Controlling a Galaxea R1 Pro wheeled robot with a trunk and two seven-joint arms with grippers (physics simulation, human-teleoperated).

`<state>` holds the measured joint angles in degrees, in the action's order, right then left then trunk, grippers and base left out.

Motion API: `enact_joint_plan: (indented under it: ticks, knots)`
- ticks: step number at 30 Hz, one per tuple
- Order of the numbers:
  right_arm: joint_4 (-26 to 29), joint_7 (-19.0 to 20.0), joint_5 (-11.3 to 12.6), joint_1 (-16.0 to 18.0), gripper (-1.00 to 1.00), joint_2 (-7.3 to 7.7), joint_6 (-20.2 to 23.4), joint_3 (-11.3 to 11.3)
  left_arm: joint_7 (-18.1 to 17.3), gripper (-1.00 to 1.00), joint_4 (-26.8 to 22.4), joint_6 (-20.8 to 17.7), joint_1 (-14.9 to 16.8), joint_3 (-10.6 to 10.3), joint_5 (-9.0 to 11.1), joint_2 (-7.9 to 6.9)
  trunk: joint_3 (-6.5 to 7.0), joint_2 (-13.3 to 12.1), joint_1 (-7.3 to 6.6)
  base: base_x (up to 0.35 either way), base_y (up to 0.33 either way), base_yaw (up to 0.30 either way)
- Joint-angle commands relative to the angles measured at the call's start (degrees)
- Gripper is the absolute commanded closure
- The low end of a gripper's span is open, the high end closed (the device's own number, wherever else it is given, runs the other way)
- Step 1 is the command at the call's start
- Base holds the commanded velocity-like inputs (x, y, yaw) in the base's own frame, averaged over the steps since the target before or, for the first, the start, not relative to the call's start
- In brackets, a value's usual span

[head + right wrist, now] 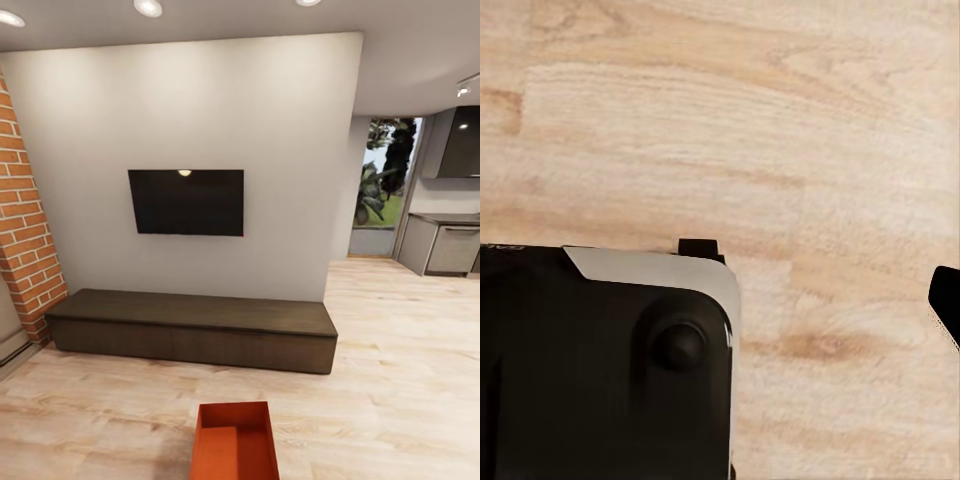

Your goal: Move the two storage containers from the living room to the garage. In the garage, place one container on the floor and stack the other container on top of it (either order is fine).

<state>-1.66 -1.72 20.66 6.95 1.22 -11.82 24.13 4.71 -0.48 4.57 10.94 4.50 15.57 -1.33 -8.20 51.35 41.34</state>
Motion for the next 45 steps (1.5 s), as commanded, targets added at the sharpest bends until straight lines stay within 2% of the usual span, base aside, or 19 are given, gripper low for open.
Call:
enact_joint_plan:
  ticks: [1,18,37,45]
  knots:
    - [-0.2,0.0,0.4,0.1,-1.00,-0.04,-0.3,0.5,0.0,-1.00,0.0,0.2,0.0,0.4,0.0,0.01,-0.08,0.0,0.04,0.316,0.000,0.000]
    - [-0.2,0.0,0.5,0.1,-1.00,0.00,-0.3,0.6,0.0,-1.00,0.0,0.2,0.0,0.4,0.0,0.01,-0.08,0.0,0.04,0.302,0.000,0.000]
    - [-0.2,0.0,0.5,0.1,-1.00,-0.01,-0.3,0.6,0.0,-1.00,0.0,0.2,0.0,0.4,0.0,0.01,-0.08,0.0,0.04,0.018,0.000,0.038]
    - [-0.2,0.0,0.5,0.1,-1.00,0.00,-0.3,0.6,0.0,-1.00,0.0,0.2,0.0,0.4,0.0,0.01,-0.08,0.0,0.04,0.000,0.000,0.180]
